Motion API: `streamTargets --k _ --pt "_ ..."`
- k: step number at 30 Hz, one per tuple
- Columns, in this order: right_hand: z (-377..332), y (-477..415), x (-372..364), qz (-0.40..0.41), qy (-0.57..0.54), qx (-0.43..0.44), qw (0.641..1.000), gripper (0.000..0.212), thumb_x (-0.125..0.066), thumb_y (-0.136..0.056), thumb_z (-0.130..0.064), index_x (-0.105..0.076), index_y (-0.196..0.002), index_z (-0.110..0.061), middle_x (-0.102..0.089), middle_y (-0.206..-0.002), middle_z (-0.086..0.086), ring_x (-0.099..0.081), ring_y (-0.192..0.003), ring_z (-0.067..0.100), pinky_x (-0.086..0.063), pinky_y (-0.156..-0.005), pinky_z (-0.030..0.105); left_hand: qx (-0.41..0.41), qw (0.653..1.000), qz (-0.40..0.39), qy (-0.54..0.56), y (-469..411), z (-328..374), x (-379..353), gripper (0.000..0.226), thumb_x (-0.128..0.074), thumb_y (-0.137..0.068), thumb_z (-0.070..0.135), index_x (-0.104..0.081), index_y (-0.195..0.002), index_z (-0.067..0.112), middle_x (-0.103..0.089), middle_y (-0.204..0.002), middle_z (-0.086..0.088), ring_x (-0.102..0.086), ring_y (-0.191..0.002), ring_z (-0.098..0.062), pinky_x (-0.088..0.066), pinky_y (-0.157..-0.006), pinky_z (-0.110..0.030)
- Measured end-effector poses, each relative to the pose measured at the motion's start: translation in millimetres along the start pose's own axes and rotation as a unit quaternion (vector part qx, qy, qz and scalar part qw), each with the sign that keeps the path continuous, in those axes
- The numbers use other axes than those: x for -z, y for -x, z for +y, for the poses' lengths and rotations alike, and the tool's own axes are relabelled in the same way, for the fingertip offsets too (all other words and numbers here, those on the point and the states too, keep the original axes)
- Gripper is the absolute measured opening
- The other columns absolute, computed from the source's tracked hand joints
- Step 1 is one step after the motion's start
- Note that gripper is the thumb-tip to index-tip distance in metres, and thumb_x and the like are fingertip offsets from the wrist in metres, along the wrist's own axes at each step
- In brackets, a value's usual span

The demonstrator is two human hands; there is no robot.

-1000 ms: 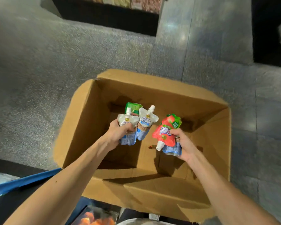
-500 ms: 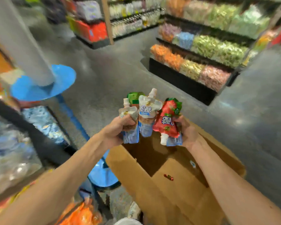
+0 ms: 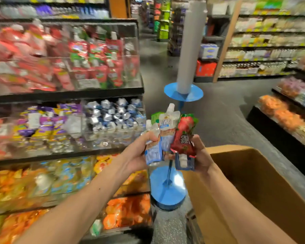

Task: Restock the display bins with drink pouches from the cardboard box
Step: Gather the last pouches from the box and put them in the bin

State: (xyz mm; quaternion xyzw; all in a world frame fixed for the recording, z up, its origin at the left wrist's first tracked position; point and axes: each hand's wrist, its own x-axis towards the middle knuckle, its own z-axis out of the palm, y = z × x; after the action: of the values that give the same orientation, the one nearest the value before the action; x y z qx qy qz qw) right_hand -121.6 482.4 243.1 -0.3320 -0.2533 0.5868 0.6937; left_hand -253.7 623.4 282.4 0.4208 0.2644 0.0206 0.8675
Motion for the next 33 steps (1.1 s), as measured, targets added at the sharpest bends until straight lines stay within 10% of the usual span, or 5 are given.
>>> streamTargets --k 6,13,23,29,33 --pt "63 -81 -26 0.036 -0.032 0.02 0.999 0.07 -0.086 -0.07 -0.047 -0.069 -0.121 -0.002 -0.067 -0.123 0.018 -0.065 -0.112 0.031 -0.033 -0.115 0.048 -0.015 0.999 0.042 -0.019 20 21 92 0.031 -0.076 -0.075 0.015 -0.072 -0.105 0.007 -0.073 -0.101 -0.014 -0.071 -0.075 -0.023 -0.059 -0.063 -0.032" --pt "113 -150 -55 0.128 -0.084 -0.029 0.988 0.073 -0.101 -0.018 -0.033 -0.077 -0.077 0.003 -0.071 -0.068 0.018 -0.067 -0.049 0.027 -0.053 -0.041 0.029 -0.062 0.99 0.099 -0.082 8 40 178 0.026 -0.079 -0.073 0.009 -0.072 -0.098 0.005 -0.076 -0.092 -0.015 -0.072 -0.067 -0.023 -0.056 -0.055 -0.029" --pt "120 -195 -16 0.2 -0.113 -0.043 0.972 0.088 -0.096 -0.053 -0.026 -0.062 -0.127 0.005 -0.057 -0.134 0.028 -0.057 -0.123 0.04 -0.045 -0.108 0.047 -0.064 0.979 0.133 -0.139 -29 63 230 0.069 -0.095 -0.049 0.022 -0.07 -0.109 -0.002 -0.076 -0.1 -0.015 -0.075 -0.088 -0.026 -0.056 -0.068 -0.031" --pt "79 -216 23 0.168 -0.064 -0.073 0.981 0.085 -0.099 -0.042 -0.029 -0.07 -0.115 0.005 -0.06 -0.124 0.03 -0.062 -0.099 0.038 -0.035 -0.112 0.055 -0.102 0.947 0.237 -0.189 -53 90 222 0.043 -0.091 -0.066 0.015 -0.07 -0.102 0.008 -0.077 -0.089 -0.006 -0.074 -0.078 -0.015 -0.053 -0.062 -0.02" --pt "43 -232 41 0.118 -0.012 -0.129 0.985 0.072 -0.1 -0.032 -0.035 -0.078 -0.09 0.001 -0.074 -0.095 0.021 -0.071 -0.076 0.031 -0.057 -0.079 0.04 -0.149 0.88 0.381 -0.241 -74 120 228 0.043 -0.094 -0.065 0.022 -0.06 -0.091 0.014 -0.072 -0.079 -0.004 -0.066 -0.066 -0.015 -0.049 -0.054 -0.024"
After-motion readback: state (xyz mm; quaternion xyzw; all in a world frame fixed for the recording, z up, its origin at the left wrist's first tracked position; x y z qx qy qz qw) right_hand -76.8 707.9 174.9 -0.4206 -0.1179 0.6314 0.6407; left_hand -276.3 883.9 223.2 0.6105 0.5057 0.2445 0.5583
